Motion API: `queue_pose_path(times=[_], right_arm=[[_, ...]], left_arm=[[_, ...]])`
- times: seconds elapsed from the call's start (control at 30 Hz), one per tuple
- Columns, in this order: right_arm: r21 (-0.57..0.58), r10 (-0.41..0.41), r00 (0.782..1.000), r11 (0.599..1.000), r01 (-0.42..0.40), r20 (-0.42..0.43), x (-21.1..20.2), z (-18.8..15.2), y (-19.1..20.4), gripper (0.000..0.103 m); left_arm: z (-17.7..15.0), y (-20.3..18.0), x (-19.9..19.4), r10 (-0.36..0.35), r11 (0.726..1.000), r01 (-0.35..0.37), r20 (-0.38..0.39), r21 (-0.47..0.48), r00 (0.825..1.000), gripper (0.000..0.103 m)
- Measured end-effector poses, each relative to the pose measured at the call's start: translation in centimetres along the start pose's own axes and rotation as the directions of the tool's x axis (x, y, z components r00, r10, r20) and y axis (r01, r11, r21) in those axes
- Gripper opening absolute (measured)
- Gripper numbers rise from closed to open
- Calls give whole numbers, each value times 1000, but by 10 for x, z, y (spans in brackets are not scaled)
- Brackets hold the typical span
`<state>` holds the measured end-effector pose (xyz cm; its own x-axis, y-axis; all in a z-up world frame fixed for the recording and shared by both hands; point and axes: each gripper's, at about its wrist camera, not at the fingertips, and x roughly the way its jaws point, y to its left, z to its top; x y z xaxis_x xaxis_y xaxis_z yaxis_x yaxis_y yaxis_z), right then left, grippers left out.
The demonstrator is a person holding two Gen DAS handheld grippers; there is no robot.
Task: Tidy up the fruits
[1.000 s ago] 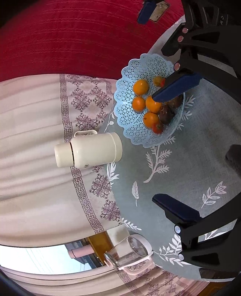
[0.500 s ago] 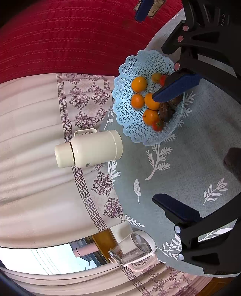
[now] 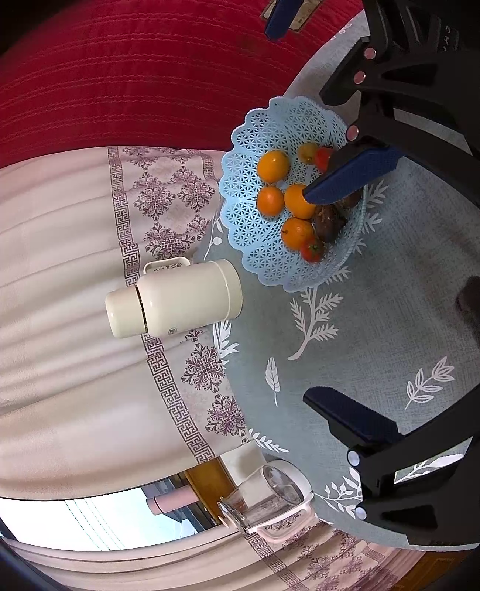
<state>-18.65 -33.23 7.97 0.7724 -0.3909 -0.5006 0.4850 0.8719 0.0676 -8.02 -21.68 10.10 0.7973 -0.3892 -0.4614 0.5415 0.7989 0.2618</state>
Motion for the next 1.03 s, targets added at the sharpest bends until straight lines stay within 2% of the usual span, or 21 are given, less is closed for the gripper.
queue_pose_path(times=[0.67,1.03], right_arm=[[12,-3,1000,1000,3,-7,3,-3,-4,98],[13,-4,1000,1000,4,-8,4,-3,-5,98]], left_arm=[[-1,-4,1,-2,1000,2,4,23,1000,101],[-2,-3,2,-14,1000,14,-18,8,1000,101]])
